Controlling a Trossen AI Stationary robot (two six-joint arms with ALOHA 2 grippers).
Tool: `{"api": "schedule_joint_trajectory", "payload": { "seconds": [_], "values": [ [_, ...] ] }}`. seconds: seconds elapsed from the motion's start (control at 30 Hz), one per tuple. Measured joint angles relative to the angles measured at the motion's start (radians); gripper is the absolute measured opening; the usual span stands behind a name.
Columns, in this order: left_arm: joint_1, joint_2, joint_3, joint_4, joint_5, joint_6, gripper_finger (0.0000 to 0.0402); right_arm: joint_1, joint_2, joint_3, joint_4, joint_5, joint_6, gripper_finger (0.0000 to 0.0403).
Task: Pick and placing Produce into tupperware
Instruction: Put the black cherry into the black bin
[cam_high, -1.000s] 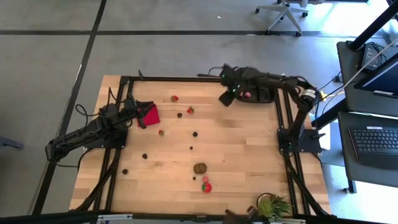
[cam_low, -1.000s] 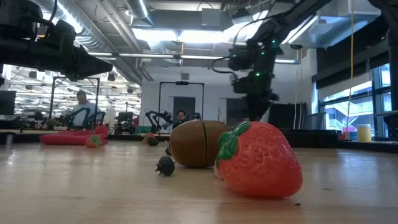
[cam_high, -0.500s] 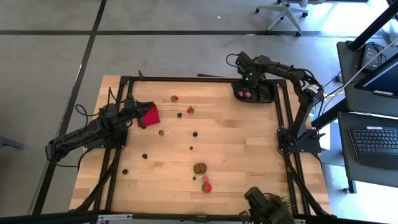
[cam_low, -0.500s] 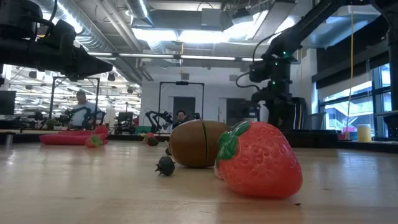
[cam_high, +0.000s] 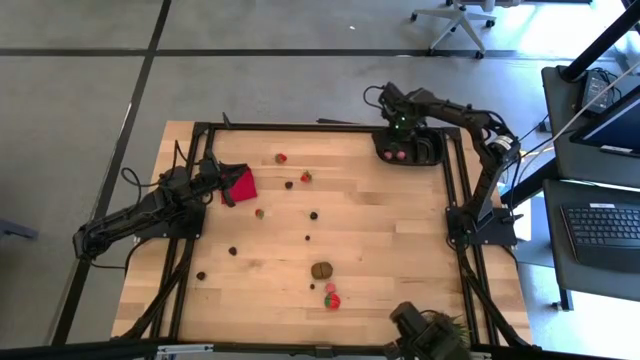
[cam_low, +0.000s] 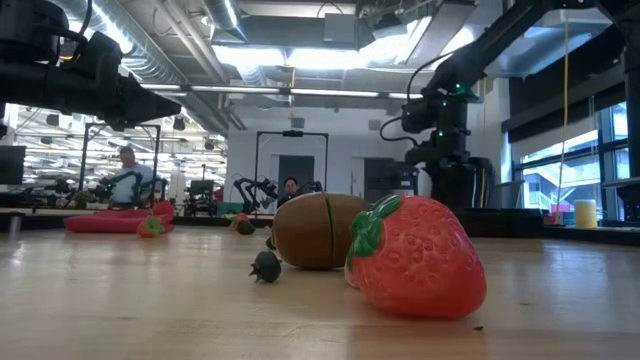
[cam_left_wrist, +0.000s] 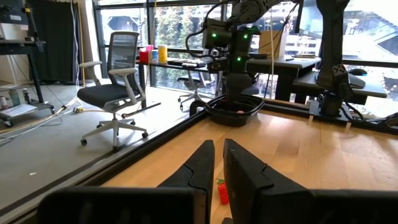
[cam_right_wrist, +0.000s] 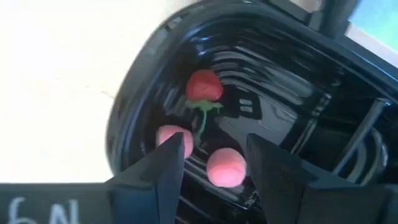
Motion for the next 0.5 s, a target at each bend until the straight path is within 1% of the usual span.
{"api": "schedule_joint_trajectory", "payload": {
  "seconds": [0.1, 0.2, 0.5],
  "values": [
    [0.0, 0.0, 0.0, 0.0, 0.0, 0.0, 0.0033, 0.01, 0.0, 0.0, 0.0, -0.001, -0.039, 0.0186],
    [0.0, 0.0, 0.0, 0.0, 0.0, 0.0, 0.004, 0.017, 0.0, 0.0, 0.004, 0.0, -0.04, 0.0199],
    [0.0, 0.0, 0.0, 0.0, 0.0, 0.0, 0.0061, 0.019, 0.0, 0.0, -0.01, 0.0, -0.036, 0.0254]
  ]
}}
